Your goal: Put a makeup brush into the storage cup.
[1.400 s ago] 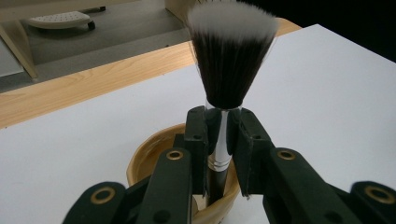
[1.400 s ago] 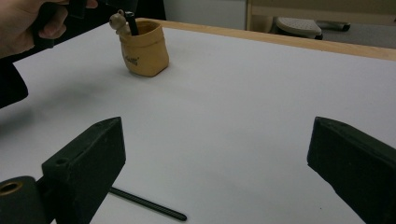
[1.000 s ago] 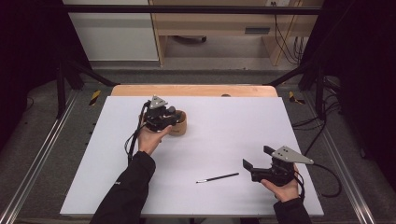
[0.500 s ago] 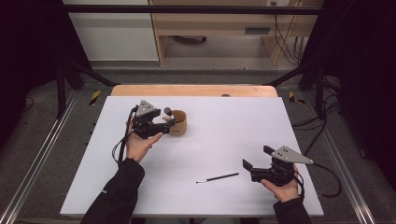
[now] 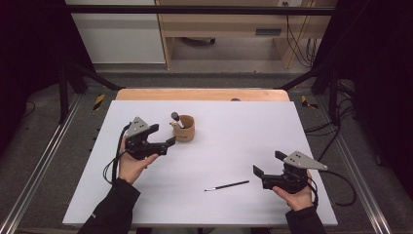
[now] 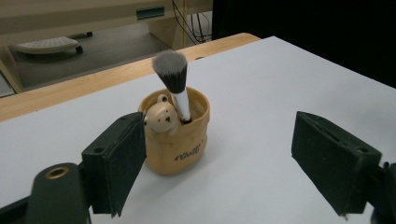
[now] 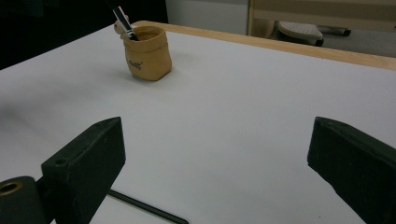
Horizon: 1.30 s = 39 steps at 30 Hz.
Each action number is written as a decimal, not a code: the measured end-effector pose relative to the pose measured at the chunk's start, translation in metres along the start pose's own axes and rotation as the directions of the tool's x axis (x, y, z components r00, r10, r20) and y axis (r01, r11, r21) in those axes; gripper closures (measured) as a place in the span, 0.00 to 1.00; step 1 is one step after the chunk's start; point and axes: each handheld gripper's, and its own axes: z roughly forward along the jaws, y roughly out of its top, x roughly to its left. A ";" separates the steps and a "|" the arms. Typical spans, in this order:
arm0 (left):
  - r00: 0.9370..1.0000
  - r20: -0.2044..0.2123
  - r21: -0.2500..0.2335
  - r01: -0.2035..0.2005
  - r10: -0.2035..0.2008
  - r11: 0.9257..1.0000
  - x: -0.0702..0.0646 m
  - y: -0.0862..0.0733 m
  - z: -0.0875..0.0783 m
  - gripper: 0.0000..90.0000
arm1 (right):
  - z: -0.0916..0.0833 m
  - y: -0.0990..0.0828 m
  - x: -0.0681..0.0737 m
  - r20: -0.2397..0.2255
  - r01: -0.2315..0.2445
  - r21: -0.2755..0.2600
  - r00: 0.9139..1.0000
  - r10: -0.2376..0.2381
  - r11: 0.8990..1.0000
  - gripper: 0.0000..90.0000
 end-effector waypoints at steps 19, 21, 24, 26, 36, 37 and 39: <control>1.000 0.005 0.013 0.002 -0.002 1.000 -0.001 -0.039 -0.040 0.16 | -0.003 0.004 0.003 -0.007 0.015 0.003 1.000 -0.015 1.000 0.05; 1.000 0.001 0.025 -0.012 0.011 1.000 -0.002 -0.040 -0.043 0.14 | -0.003 0.005 0.003 -0.011 0.019 0.004 1.000 -0.019 1.000 0.05; 1.000 0.000 0.024 -0.016 0.016 1.000 -0.003 -0.041 -0.049 0.14 | -0.004 0.006 0.004 -0.014 0.018 0.002 1.000 -0.018 1.000 0.05; 1.000 -0.002 0.023 -0.015 0.015 1.000 -0.003 -0.042 -0.053 0.14 | -0.004 0.006 0.005 -0.013 0.018 0.002 1.000 -0.018 1.000 0.05; 1.000 -0.026 0.003 0.009 -0.009 1.000 0.006 -0.052 -0.069 0.14 | -0.004 0.006 0.008 -0.020 0.028 0.007 0.999 -0.028 1.000 0.05; 1.000 -0.025 0.005 0.012 -0.012 1.000 0.007 -0.052 -0.070 0.14 | -0.003 0.006 0.008 -0.020 0.028 0.010 0.999 -0.028 1.000 0.05; 1.000 -0.026 0.007 0.017 -0.017 1.000 0.009 -0.054 -0.071 0.13 | -0.002 0.006 0.009 -0.021 0.032 0.020 0.999 -0.032 0.999 0.05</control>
